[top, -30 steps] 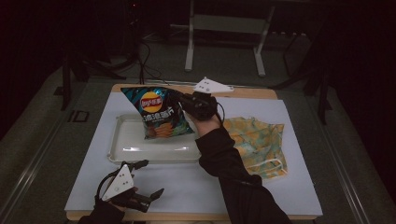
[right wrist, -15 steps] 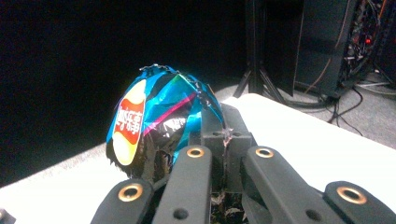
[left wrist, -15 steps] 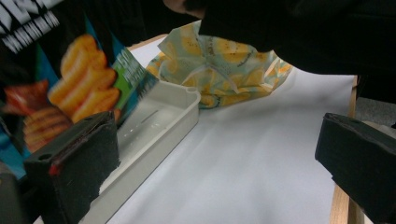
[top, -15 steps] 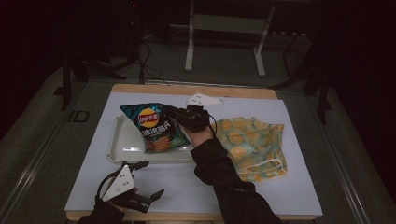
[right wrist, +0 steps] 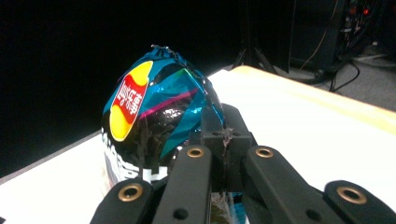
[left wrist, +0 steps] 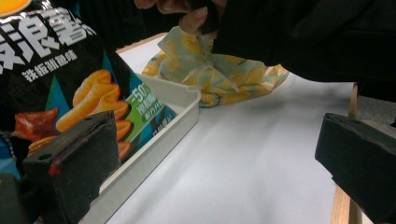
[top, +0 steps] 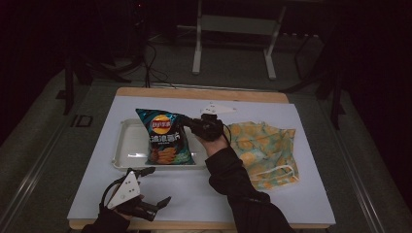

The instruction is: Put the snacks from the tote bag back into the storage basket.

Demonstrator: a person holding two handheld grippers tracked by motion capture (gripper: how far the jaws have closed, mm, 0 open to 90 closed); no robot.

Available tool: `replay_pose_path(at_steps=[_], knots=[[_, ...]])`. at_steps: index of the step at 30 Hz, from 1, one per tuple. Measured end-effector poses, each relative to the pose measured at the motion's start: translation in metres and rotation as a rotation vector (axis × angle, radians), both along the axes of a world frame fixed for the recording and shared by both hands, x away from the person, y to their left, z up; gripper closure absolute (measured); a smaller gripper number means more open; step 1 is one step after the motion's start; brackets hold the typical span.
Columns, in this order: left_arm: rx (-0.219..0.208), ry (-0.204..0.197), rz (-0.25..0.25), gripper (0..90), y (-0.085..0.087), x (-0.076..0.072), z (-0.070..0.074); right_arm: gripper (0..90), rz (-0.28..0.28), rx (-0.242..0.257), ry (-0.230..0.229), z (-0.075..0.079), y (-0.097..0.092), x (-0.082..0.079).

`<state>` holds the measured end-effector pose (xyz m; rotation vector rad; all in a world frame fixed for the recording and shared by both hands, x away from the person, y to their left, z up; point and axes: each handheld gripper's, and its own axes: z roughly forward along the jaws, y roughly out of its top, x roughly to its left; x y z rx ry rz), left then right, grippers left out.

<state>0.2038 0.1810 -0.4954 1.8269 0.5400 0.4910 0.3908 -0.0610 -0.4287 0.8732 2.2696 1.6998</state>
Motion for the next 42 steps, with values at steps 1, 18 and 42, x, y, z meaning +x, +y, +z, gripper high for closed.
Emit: replay_pose_path(at_steps=[1,18,42], knots=[[0.000,0.000,0.000,0.2,0.000,0.000,0.000,90.0,-0.002,-0.005,0.006,-0.001,-0.001,0.001],[0.001,-0.001,-0.008,0.3,0.000,-0.001,0.000,88.2,-0.095,-0.097,0.109,-0.023,0.005,0.030],[0.005,0.001,-0.008,0.3,-0.001,0.000,0.000,50.1,-0.180,-0.273,0.020,0.025,-0.025,0.027]])
